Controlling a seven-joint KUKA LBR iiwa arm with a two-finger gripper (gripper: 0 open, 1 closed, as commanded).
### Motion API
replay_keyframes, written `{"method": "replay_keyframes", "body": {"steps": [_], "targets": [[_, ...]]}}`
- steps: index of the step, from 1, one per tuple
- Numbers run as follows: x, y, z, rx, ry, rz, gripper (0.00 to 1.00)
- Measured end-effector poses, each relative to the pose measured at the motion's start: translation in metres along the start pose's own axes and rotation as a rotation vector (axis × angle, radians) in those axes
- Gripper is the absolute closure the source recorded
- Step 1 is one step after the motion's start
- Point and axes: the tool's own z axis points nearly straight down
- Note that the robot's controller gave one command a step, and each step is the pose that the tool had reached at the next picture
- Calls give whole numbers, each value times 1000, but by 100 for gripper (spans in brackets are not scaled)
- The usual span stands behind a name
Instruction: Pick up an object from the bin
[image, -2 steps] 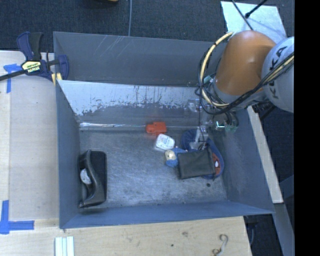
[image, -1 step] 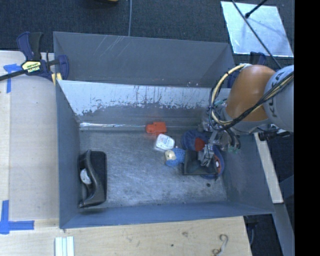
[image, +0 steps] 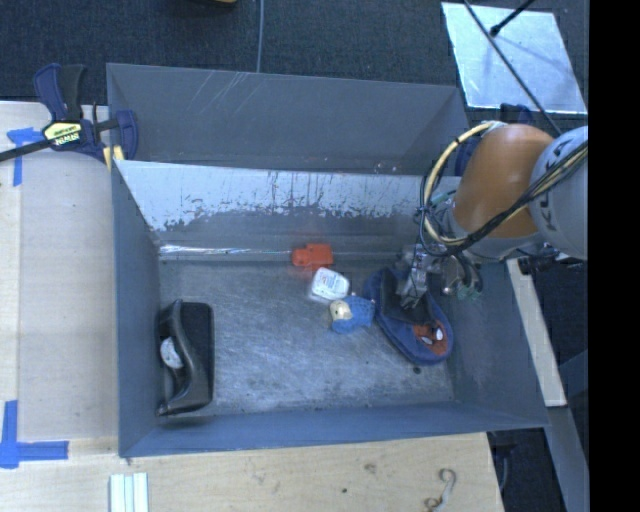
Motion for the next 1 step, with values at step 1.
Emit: {"method": "replay_keyframes", "body": {"steps": [1], "targets": [[-15, 9, -139, 0, 10, -23, 100]]}}
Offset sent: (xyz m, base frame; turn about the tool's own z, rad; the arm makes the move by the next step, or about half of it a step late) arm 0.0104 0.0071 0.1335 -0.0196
